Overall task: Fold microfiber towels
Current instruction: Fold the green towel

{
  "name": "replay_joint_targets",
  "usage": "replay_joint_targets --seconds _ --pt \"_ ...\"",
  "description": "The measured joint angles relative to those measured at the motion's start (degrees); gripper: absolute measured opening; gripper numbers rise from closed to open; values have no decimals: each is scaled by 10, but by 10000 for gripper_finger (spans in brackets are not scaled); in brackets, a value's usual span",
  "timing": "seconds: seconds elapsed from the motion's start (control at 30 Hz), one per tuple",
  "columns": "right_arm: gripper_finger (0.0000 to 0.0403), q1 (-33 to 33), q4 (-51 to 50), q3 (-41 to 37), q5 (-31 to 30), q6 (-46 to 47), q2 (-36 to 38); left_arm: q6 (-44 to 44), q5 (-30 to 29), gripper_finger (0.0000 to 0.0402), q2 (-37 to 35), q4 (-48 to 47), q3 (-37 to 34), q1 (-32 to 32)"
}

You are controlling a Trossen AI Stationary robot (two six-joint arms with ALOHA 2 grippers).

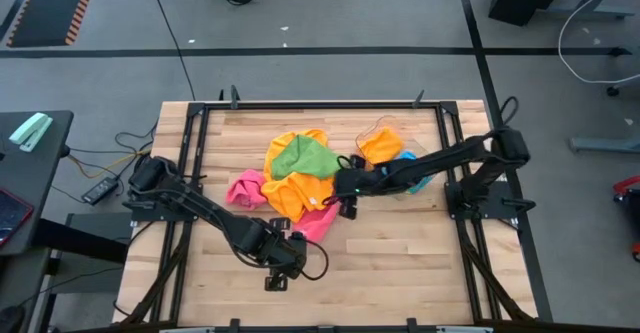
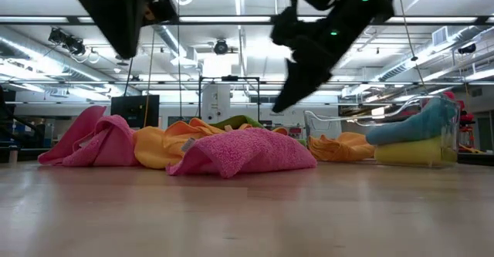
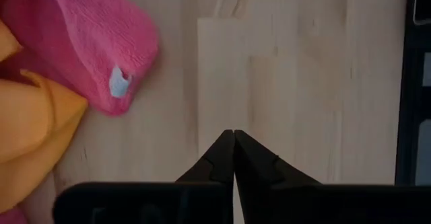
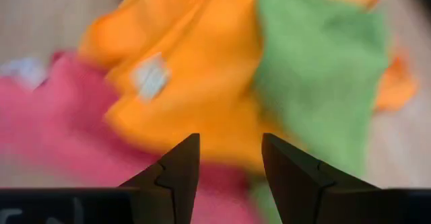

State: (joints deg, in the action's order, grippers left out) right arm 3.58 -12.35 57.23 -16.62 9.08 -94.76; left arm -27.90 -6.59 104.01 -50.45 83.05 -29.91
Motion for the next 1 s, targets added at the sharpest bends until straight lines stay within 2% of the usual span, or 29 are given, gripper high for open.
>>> replay_joint_targets --seconds 0.2,0.43,0.6,0.8,1.0 --pt "169 -23 17 76 -15 -102 -57 -15 0 29 0 -16 0 -21" --pt "194 -53 12 151 -15 -136 -128 -20 -2 9 0 -15 0 -32" --pt "192 -58 -22 173 -14 -155 -151 -30 -2 18 1 -14 0 -32" --pt "140 -57 -26 174 -37 -168 -142 -29 -8 31 1 -14 0 -32" --pt "46 -70 -44 174 -36 -162 -140 -27 -9 13 1 -14 0 -32"
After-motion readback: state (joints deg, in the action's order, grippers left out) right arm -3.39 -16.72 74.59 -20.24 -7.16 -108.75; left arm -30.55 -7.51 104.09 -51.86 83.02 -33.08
